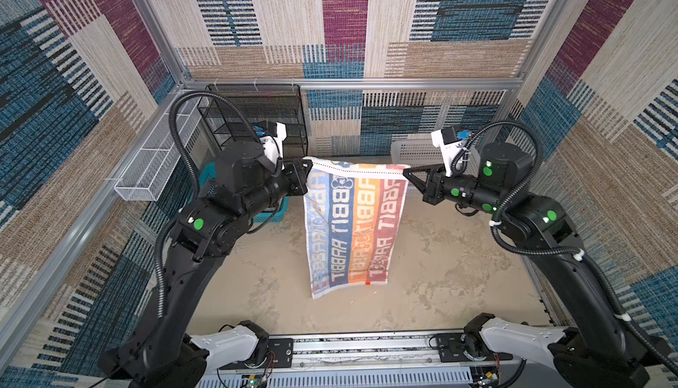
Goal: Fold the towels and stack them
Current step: 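Fold the held edge over onto the far half with both grippers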
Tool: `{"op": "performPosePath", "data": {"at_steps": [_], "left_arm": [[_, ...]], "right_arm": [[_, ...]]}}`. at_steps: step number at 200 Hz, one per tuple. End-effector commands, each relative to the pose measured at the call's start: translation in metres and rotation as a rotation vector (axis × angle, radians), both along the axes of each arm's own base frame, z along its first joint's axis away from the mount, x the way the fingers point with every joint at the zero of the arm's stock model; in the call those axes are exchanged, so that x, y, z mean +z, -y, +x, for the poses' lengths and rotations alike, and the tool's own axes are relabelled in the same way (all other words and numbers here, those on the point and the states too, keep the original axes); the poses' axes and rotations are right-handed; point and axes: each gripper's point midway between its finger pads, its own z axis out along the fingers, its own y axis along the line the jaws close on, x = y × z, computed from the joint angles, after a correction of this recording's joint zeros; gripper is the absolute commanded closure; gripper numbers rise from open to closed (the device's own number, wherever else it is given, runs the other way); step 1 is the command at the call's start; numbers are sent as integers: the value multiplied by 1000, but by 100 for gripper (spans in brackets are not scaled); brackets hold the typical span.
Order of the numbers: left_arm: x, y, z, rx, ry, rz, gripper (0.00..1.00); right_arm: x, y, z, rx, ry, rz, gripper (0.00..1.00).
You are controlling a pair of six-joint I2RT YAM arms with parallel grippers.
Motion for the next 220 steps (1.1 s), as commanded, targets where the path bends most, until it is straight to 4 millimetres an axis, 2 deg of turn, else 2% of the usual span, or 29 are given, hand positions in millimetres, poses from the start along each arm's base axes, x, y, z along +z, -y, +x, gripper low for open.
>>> {"op": "performPosePath", "data": {"at_steps": [1, 36, 68, 82, 88, 105, 131, 147, 160, 166, 192, 220], "left_arm": [[-25, -6, 38, 53, -33, 82, 100], [-87, -5, 116, 82, -136, 108, 100], [-158, 4, 183, 71, -251, 142, 100], [-186, 12, 206, 33, -310, 133, 100], [-204, 12, 215, 37, -341, 148, 100], [-243, 10, 228, 48, -406, 185, 100], [-285, 4, 228, 63, -476, 229, 100], [-300, 1, 219, 58, -517, 236, 100], [-310, -1, 206, 57, -547, 239, 100], [-314, -2, 200, 56, -561, 236, 100], [-333, -8, 164, 53, -611, 238, 100], [-352, -15, 124, 54, -662, 258, 100]], "right_arm": [[-12, -3, 37, -48, 1, -19, 100], [-66, 8, 113, -113, -98, -28, 100], [-139, 6, 176, -134, -218, -69, 100], [-172, 1, 196, -131, -269, -86, 100], [-183, 0, 203, -128, -287, -89, 100], [-219, -6, 217, -111, -348, -98, 100], [-258, -11, 222, -93, -414, -117, 100], [-277, -10, 216, -89, -450, -126, 100], [-283, -9, 208, -87, -461, -120, 100], [-296, -7, 199, -87, -489, -125, 100], [-312, -1, 166, -83, -524, -118, 100], [-336, 2, 120, -73, -577, -136, 100]]}}
